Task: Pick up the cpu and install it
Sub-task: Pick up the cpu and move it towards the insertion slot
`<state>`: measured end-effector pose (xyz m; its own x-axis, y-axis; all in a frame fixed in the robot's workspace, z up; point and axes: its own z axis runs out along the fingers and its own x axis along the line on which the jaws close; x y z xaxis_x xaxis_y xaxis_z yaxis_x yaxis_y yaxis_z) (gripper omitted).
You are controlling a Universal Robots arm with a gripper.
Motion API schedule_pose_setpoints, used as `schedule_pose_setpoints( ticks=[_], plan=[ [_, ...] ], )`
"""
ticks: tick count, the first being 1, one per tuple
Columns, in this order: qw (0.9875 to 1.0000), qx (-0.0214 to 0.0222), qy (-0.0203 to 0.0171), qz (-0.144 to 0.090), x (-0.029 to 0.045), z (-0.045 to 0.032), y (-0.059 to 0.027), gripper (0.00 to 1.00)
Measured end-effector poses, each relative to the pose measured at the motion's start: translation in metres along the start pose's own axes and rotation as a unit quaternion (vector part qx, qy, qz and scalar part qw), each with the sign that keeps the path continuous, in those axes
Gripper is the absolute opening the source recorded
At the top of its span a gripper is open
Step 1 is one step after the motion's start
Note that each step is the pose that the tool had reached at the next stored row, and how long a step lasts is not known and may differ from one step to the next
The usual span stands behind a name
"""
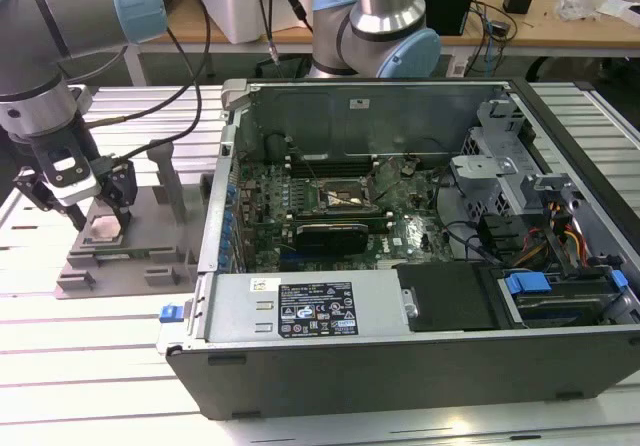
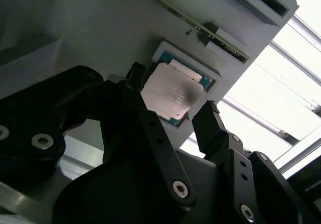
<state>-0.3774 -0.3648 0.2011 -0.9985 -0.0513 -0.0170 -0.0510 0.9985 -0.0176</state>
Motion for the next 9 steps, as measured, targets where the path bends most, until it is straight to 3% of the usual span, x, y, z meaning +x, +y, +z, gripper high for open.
schedule_pose_setpoints(
  ticks=[9],
  plan=[
    [1.0000, 0.0010, 0.0001, 0.000, 0.0032, 0.0125, 0.0012, 0.66]
  ],
)
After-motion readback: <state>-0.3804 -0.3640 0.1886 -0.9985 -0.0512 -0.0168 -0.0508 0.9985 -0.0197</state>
